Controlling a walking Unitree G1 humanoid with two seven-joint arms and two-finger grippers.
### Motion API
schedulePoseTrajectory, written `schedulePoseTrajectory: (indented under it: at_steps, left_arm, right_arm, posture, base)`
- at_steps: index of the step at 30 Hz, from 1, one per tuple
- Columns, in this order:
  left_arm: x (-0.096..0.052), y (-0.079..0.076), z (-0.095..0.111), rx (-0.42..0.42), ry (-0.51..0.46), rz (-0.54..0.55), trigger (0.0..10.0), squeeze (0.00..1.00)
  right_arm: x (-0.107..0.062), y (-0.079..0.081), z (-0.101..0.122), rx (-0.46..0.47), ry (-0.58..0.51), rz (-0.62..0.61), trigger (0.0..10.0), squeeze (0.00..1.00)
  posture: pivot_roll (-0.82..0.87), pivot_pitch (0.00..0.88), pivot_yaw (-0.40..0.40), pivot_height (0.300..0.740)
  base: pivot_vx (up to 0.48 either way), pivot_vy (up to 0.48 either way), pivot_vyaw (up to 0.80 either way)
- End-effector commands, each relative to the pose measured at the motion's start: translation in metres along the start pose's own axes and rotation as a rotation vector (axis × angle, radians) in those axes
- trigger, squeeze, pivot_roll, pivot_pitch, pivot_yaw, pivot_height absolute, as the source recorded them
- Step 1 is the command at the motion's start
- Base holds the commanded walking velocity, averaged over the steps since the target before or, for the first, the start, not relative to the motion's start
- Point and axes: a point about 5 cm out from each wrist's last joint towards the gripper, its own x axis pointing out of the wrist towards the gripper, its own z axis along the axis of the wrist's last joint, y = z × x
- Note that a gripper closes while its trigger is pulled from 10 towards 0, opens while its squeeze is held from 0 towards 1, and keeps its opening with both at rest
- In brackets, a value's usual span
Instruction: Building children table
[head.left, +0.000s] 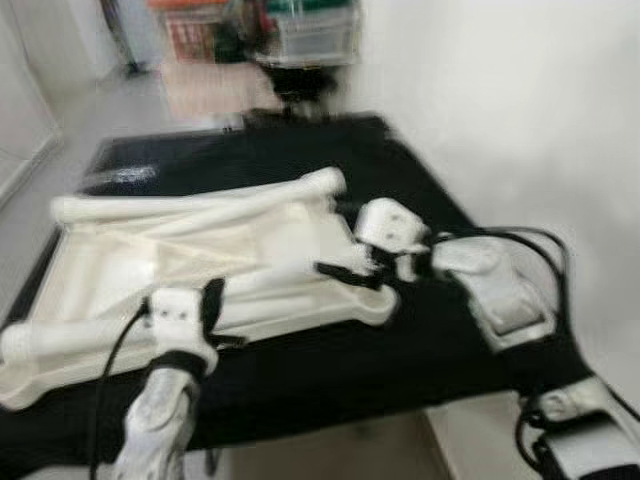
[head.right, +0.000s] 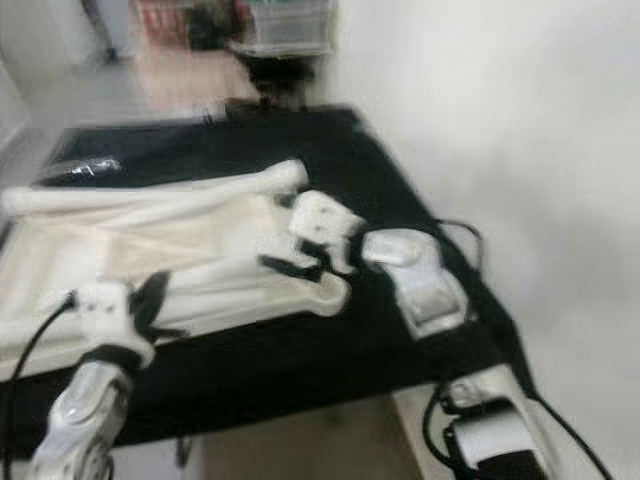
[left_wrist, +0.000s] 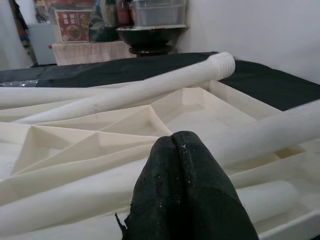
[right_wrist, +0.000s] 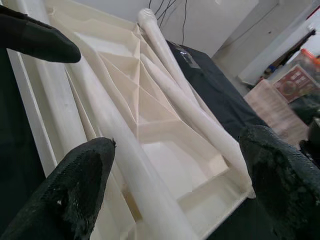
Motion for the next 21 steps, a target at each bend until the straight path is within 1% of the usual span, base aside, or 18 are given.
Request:
schedulePoseTrajectory:
  at_steps: [1,4,5,6,7,8,9,11,12,13,14,15,17,18,19,20,21]
  left_arm:
    - [0.001,-0.001,0.002,-0.004,-0.003,-0.005,10.0,0.00]
    - [0.001,-0.001,0.002,-0.004,-0.003,-0.005,10.0,0.00]
    - [-0.001,-0.003,0.004,-0.008,-0.008,-0.011,10.0,0.00]
    - [-0.005,0.000,0.001,0.014,0.020,0.047,10.0,0.00]
    - [-0.007,0.003,-0.001,0.032,0.041,0.091,10.0,0.00]
    - [-0.007,0.003,-0.001,0.032,0.041,0.091,10.0,0.00]
    - [-0.009,0.007,-0.004,0.045,0.065,0.139,10.0,0.00]
    - [-0.009,0.007,-0.004,0.045,0.065,0.139,10.0,0.00]
    - [-0.011,0.010,-0.008,0.037,0.096,0.175,10.0,0.00]
    - [-0.012,0.011,-0.009,0.040,0.105,0.189,10.0,0.00]
    - [-0.012,0.011,-0.009,0.040,0.105,0.189,10.0,0.00]
    - [-0.012,0.012,-0.009,0.042,0.109,0.197,10.0,0.00]
    - [-0.012,0.012,-0.009,0.042,0.109,0.197,10.0,0.00]
    - [-0.012,0.012,-0.008,0.046,0.102,0.202,10.0,0.00]
    - [-0.012,0.012,-0.008,0.046,0.102,0.202,10.0,0.00]
    - [-0.012,0.013,-0.006,0.063,0.097,0.199,10.0,0.00]
    - [-0.012,0.013,-0.006,0.063,0.097,0.199,10.0,0.00]
  right_arm:
    - [0.002,0.004,-0.002,0.004,0.015,0.028,10.0,0.00]
    - [0.002,0.004,-0.002,0.004,0.015,0.028,10.0,0.00]
    - [-0.001,0.002,0.001,-0.031,0.045,0.063,10.0,0.00]
    - [0.013,-0.006,0.003,-0.072,0.161,0.112,10.0,0.00]
    - [0.021,-0.012,0.005,-0.104,0.252,0.138,10.0,0.00]
    - [0.021,-0.012,0.005,-0.104,0.252,0.138,10.0,0.00]
    - [0.032,-0.017,0.007,-0.108,0.317,0.143,10.0,0.00]
    - [0.032,-0.017,0.007,-0.108,0.317,0.143,10.0,0.00]
    - [0.043,-0.023,0.010,-0.081,0.361,0.115,10.0,0.00]
    - [0.052,-0.026,0.011,-0.045,0.383,0.088,10.0,0.00]
    - [0.052,-0.026,0.011,-0.045,0.383,0.088,10.0,0.00]
    - [0.057,-0.027,0.012,-0.024,0.402,0.073,10.0,0.00]
    - [0.057,-0.027,0.012,-0.024,0.402,0.073,10.0,0.00]
    - [0.060,-0.027,0.005,-0.059,0.479,0.065,10.0,0.00]
    - [0.060,-0.027,0.005,-0.059,0.479,0.065,10.0,0.00]
    - [0.061,-0.023,-0.002,-0.095,0.559,0.091,10.0,0.00]
    - [0.061,-0.023,-0.002,-0.095,0.559,0.091,10.0,0.00]
  posture:
    - [-0.10,0.000,0.036,0.740]
    - [-0.10,0.000,0.036,0.740]
    - [-0.10,0.000,0.036,0.740]
    - [-0.09,0.000,0.023,0.740]
    - [-0.09,0.000,0.023,0.740]
    - [-0.09,0.000,0.023,0.740]
    - [-0.09,0.000,0.026,0.740]
    - [-0.09,0.000,0.026,0.740]
    - [-0.09,0.000,0.026,0.740]
    - [-0.08,0.000,0.024,0.740]
    - [-0.08,0.000,0.024,0.740]
    - [-0.08,0.000,0.024,0.740]
    - [-0.08,0.000,0.024,0.740]
    - [-0.07,0.000,0.037,0.740]
    - [-0.07,0.000,0.037,0.740]
    - [-0.08,0.000,0.043,0.740]
    - [-0.08,0.000,0.043,0.740]
  base:
    - [0.000,0.000,0.00]
    - [0.000,0.000,0.00]
    - [0.000,0.000,0.00]
    - [0.000,0.000,0.00]
    - [0.000,0.000,0.00]
    - [0.000,0.000,0.00]
    - [0.000,0.000,0.00]
    - [0.000,0.000,0.00]
    - [0.000,0.480,0.00]
    - [0.000,0.480,0.00]
    - [0.000,0.480,0.00]
    - [0.000,0.480,0.00]
    - [0.000,0.480,0.00]
    - [0.000,0.000,0.00]
    - [0.000,0.000,0.00]
    - [0.000,0.000,0.00]
    - [0.000,0.000,0.00]
